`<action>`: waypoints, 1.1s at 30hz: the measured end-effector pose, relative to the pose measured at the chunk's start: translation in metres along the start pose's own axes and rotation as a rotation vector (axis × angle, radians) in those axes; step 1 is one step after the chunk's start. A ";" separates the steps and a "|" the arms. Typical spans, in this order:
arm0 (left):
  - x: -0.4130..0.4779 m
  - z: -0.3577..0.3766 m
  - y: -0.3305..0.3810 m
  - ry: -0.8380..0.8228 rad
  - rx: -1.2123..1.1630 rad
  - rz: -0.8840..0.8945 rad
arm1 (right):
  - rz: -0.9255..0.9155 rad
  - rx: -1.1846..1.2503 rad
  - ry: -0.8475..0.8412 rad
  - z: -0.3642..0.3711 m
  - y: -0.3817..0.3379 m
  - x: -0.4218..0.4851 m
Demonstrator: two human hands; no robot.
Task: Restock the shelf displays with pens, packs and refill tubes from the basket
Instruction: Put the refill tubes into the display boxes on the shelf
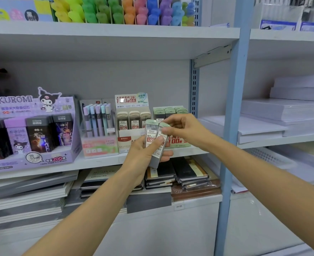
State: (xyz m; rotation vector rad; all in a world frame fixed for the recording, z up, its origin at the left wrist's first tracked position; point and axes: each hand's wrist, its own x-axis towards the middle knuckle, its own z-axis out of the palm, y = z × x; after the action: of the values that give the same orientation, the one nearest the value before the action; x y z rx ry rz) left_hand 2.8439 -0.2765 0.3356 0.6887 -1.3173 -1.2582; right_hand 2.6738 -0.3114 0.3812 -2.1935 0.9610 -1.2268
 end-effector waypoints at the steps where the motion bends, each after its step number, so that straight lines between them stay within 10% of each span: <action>1: 0.000 0.001 0.000 -0.001 -0.002 -0.018 | 0.001 0.020 0.000 -0.002 0.000 -0.001; 7: 0.002 -0.004 0.003 0.061 -0.017 -0.070 | -0.005 0.131 0.259 -0.046 -0.001 0.009; 13: 0.002 -0.006 0.003 0.091 0.081 0.011 | -0.088 -0.245 0.486 -0.073 0.015 0.017; 33: 0.003 -0.010 0.003 0.122 0.085 0.011 | 0.030 -0.585 0.308 -0.045 0.039 0.032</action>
State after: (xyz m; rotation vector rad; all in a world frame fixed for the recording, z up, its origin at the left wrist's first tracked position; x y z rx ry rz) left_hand 2.8536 -0.2811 0.3378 0.8054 -1.2776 -1.1386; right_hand 2.6324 -0.3635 0.3955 -2.4330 1.6445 -1.4321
